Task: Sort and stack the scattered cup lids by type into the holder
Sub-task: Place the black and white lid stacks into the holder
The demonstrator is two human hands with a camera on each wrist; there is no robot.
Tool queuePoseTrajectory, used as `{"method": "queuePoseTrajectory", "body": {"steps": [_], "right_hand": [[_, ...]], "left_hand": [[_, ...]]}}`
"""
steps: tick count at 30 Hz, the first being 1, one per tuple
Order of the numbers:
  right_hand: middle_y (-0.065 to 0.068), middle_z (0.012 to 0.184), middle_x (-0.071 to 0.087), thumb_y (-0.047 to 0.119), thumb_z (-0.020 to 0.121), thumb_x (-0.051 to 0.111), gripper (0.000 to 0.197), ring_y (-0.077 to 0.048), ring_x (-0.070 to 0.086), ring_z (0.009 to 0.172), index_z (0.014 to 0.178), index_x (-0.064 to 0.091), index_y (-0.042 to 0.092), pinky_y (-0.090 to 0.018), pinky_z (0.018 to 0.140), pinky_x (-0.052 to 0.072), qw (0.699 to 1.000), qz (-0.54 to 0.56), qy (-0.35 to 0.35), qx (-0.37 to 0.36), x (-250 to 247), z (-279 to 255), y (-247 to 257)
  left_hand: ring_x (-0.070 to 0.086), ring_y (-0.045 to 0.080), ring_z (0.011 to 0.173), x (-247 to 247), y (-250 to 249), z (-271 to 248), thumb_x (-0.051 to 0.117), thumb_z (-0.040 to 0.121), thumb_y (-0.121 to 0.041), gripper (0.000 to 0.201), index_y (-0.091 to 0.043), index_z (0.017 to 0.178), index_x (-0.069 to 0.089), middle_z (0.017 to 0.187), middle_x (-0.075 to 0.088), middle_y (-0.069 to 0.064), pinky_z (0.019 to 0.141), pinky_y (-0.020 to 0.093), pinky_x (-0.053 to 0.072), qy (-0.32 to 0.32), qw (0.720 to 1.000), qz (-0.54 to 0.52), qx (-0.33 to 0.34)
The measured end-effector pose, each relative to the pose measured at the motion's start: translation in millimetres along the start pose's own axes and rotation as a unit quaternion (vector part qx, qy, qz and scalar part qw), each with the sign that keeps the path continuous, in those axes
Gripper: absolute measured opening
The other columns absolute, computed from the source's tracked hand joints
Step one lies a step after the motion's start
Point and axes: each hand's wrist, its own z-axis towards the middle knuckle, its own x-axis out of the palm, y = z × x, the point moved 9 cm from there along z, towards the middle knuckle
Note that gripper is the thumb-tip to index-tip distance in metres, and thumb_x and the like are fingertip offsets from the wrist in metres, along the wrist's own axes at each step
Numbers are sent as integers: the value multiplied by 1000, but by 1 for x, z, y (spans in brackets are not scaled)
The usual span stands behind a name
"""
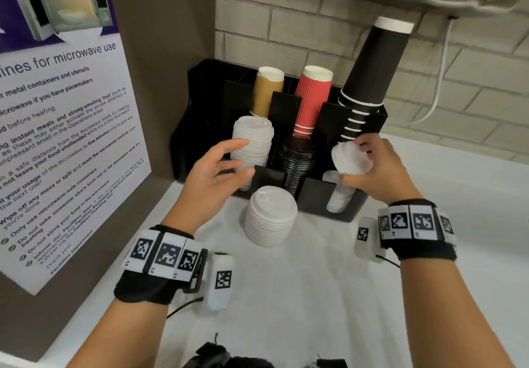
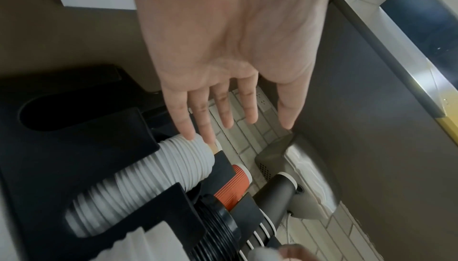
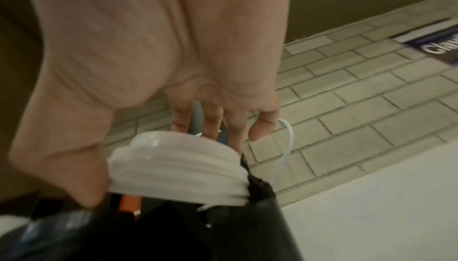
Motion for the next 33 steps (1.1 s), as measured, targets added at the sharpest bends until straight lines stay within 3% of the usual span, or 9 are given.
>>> {"method": "queuePoseTrajectory", "body": {"steps": [1, 5, 11, 17, 25, 27, 29, 30, 33], "right_hand": [[-2, 117, 45, 19, 62, 82, 69, -27, 51, 108, 122, 46, 18, -47, 91, 41, 999, -42, 23, -2, 7, 4, -3], [-1, 117, 42, 23, 64, 79, 64, -26, 49, 107, 119, 46, 23, -40, 84, 27, 979, -183, 88, -9, 33, 15, -9], [2, 112, 40, 31, 69, 73, 59, -23, 52, 98, 121, 45, 28, -41, 83, 24, 949, -274, 158, -15, 59, 10, -20], [4, 118, 47, 36, 69, 72, 66, -21, 47, 112, 128, 43, 36, -45, 90, 30, 933, -333, 134, -27, 59, -4, -26], [3, 133, 42, 20, 79, 64, 65, -21, 35, 125, 137, 39, 35, -50, 99, 28, 931, -335, 145, -17, 60, -17, -20], [0, 132, 44, 7, 82, 55, 58, -23, 36, 123, 134, 46, 30, -49, 96, 28, 953, -291, 80, -28, 44, -17, -4], [-5, 125, 51, -3, 81, 49, 51, -27, 44, 115, 125, 57, 22, -45, 91, 33, 984, -160, -21, -81, 25, -22, 23], [-5, 119, 53, -5, 82, 50, 45, -27, 48, 109, 119, 60, 18, -41, 88, 38, 989, -83, -39, -112, 22, -27, 38], [1, 108, 50, 14, 87, 63, 23, -19, 54, 94, 110, 56, 18, -16, 76, 44, 986, 47, 67, -144, 51, -44, 75]], "left_hand": [[59, 15, 117, 0, 0, 1, 67, 77, -34, 46, -38, 121, 57, 132, 56, -12, 97, 27, 49, -1, 1000, -1, 0], [59, 13, 117, 4, 3, 1, 68, 84, -21, 39, -38, 117, 58, 128, 57, -10, 93, 23, 49, 4, 1000, 0, -1], [59, 12, 115, -2, 2, -1, 67, 87, -17, 36, -35, 117, 59, 129, 57, -2, 94, 25, 49, -7, 1000, 7, 1], [60, 10, 114, -3, 5, -2, 66, 88, -18, 34, -35, 116, 59, 129, 57, -4, 91, 20, 49, -12, 1000, 13, -3], [59, 13, 113, 0, 4, -3, 65, 90, -12, 34, -33, 116, 59, 128, 56, 1, 92, 23, 49, -9, 1000, 16, -7], [60, 12, 113, -3, 4, -3, 65, 90, -11, 34, -31, 116, 59, 129, 56, 0, 92, 22, 49, -13, 1000, 16, -7], [60, 11, 112, -5, 3, -3, 65, 90, -11, 34, -29, 118, 59, 129, 56, -1, 90, 21, 49, -19, 1000, 19, -5], [60, 11, 112, -6, 4, -3, 65, 90, -11, 33, -28, 118, 59, 129, 56, -1, 89, 20, 49, -21, 1000, 21, -6], [60, 10, 111, -7, 5, -3, 64, 90, -10, 33, -28, 117, 59, 129, 57, 0, 88, 18, 49, -24, 999, 19, -10]]}}
